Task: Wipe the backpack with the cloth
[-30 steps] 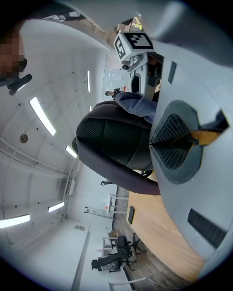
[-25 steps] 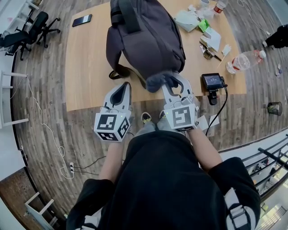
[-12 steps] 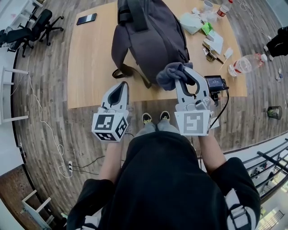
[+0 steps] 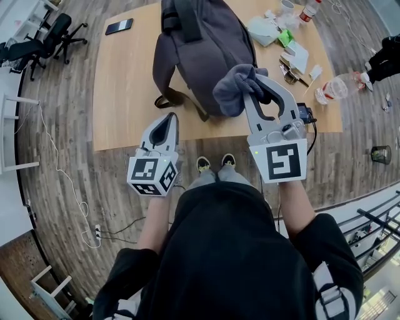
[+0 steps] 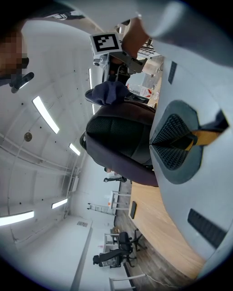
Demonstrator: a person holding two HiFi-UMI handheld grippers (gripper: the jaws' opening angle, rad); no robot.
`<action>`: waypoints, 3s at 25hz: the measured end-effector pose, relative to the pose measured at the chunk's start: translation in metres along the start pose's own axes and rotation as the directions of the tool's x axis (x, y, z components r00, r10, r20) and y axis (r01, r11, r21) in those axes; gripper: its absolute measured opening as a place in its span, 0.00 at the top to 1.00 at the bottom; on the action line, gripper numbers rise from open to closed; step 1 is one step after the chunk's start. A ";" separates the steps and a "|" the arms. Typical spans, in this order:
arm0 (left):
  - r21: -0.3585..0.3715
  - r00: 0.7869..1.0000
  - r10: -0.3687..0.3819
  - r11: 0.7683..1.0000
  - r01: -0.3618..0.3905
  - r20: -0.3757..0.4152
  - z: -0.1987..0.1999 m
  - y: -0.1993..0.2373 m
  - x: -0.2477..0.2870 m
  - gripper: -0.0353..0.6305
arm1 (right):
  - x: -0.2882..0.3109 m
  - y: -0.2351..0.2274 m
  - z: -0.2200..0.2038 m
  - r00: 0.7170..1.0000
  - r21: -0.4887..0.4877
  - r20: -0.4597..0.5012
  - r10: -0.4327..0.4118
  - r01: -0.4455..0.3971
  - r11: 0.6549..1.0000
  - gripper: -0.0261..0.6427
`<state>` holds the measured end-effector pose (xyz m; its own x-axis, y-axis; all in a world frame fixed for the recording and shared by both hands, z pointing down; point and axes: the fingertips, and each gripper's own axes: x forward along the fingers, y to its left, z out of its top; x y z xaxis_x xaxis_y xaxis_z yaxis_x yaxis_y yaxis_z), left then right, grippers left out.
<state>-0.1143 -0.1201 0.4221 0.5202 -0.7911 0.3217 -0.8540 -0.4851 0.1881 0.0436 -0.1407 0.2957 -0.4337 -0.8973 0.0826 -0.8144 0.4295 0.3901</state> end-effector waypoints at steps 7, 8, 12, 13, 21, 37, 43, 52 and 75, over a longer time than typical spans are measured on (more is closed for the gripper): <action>0.010 1.000 -0.012 1.000 0.012 0.001 0.003 -0.005 0.004 0.92 | -0.008 0.030 -0.085 0.994 0.071 -0.108 -0.019 0.027 0.997 0.88; 0.012 1.000 -0.012 1.000 0.012 0.001 0.003 -0.006 0.003 0.92 | -0.006 0.039 -0.110 0.987 0.110 -0.159 0.000 0.018 0.994 0.88; 0.035 1.000 -0.004 0.999 0.004 0.003 0.008 0.001 0.000 0.92 | -0.002 0.074 -0.185 0.968 0.154 -0.247 0.050 -0.011 0.988 0.88; 0.043 1.000 0.006 0.999 -0.007 0.012 0.012 0.008 -0.001 0.92 | -0.001 0.081 -0.197 0.962 0.159 -0.266 0.059 -0.017 0.987 0.88; 0.178 0.985 -0.046 0.984 0.016 0.165 0.091 0.046 0.010 0.92 | -0.013 0.104 -0.260 0.891 0.235 -0.430 0.142 -0.041 0.971 0.88; 0.636 0.884 -0.464 0.698 0.328 0.054 0.189 0.030 0.092 0.92 | -0.020 0.060 -0.093 0.992 0.387 -0.057 0.113 -0.082 0.918 0.88; 0.666 0.872 -0.478 0.617 0.419 -0.107 0.159 0.037 0.103 0.92 | -0.018 0.071 -0.111 0.980 0.405 -0.125 0.157 -0.094 0.910 0.88; 0.785 0.809 -0.522 0.365 0.499 -0.271 0.123 -0.007 0.088 0.92 | -0.007 0.056 -0.134 0.968 0.372 -0.225 0.109 -0.019 0.928 0.88; 0.804 0.776 -0.570 0.312 0.507 -0.269 0.109 -0.058 0.074 0.92 | -0.014 0.029 -0.121 0.976 0.360 -0.190 0.105 -0.030 0.933 0.88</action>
<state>-0.0256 -0.1915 0.3337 0.8888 -0.2376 0.3920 0.0034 -0.8518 -0.5239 0.0725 -0.1274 0.4166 -0.4356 -0.8502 0.2957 -0.8851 0.4644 0.0313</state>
